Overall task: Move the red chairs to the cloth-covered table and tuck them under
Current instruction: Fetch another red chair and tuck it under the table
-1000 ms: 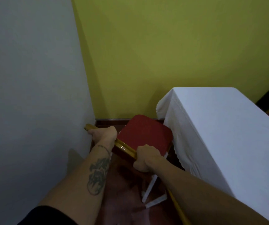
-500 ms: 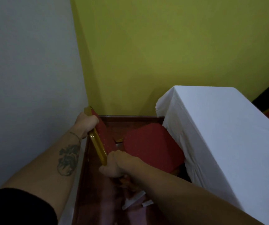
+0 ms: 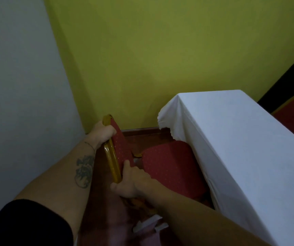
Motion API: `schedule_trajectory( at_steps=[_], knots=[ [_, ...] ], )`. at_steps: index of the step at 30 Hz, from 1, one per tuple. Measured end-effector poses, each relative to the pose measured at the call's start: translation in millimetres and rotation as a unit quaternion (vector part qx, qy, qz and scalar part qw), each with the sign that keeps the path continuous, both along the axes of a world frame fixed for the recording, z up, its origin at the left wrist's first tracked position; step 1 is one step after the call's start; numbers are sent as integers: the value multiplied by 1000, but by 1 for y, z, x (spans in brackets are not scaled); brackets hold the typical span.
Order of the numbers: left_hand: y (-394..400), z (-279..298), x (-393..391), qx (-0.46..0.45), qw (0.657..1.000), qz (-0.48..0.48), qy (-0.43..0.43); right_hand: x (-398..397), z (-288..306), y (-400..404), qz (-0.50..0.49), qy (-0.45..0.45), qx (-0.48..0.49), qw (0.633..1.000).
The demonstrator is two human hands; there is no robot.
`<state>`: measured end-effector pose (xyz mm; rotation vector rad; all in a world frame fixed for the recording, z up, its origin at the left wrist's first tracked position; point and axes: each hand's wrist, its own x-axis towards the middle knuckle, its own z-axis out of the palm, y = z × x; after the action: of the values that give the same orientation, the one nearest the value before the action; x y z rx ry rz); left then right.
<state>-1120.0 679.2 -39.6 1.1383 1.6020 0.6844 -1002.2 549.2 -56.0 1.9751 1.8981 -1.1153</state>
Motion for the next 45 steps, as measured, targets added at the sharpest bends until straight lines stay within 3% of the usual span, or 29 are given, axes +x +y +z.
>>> schedule_trajectory(
  at_steps=[18, 29, 39, 45],
  knots=[
    [81, -49, 135, 30, 999, 21, -18, 109, -7, 35, -178, 67, 28, 981],
    [90, -11, 163, 92, 988, 114, 45, 125, -17, 73, -222, 113, 43, 968],
    [86, -15, 165, 134, 985, 89, 70, 128, -28, 65, -217, 117, 59, 967],
    [41, -28, 145, 160, 986, -23, 38, 125, -26, 30, -246, 117, 83, 959]
  ],
)
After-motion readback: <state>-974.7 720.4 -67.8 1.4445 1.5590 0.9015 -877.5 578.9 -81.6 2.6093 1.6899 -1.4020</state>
